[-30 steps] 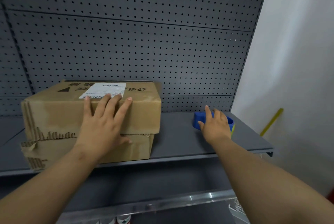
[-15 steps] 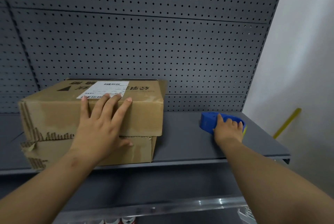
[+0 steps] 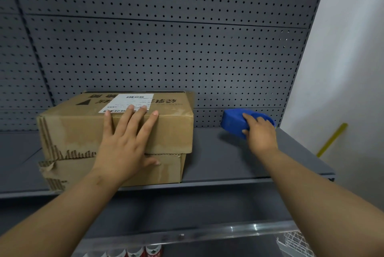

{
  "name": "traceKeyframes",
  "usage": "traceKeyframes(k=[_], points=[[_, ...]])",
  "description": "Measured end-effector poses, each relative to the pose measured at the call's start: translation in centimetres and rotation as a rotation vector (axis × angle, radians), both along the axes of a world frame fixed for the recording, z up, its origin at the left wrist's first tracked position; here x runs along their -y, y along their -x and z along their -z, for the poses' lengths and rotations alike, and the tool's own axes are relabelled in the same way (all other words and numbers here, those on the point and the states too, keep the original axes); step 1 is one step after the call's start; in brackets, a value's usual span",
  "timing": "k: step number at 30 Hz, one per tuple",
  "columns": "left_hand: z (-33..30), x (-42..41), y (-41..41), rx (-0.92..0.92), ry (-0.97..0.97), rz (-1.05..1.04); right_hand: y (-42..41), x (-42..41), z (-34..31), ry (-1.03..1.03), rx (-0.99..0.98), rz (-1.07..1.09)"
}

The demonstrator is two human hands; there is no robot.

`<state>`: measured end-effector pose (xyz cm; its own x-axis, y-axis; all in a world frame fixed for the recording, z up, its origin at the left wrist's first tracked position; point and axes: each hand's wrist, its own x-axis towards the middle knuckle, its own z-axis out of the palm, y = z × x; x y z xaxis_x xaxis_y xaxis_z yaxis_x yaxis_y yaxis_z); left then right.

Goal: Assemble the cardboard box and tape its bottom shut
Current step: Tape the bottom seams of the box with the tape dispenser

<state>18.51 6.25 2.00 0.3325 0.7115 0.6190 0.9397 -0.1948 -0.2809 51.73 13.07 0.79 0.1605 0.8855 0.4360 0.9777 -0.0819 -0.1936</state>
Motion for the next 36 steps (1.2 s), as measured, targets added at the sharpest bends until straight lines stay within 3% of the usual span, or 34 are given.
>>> traceKeyframes(k=[8,14,25,36], points=[[1.0,0.6,0.6,0.067,-0.005,-0.04,5.1,4.0,-8.8,-0.267,-0.171,-0.2],[1.7,1.2,2.1,0.086,-0.044,0.036,10.9,9.1,-13.6,-0.33,-0.21,-0.358],[2.8,3.1,9.2,0.044,-0.013,0.057,19.3,15.8,-13.5,-0.166,-0.194,-0.586],[3.7,4.6,14.9,0.113,0.021,0.113,24.4,16.6,-9.6,0.057,-0.059,-0.601]])
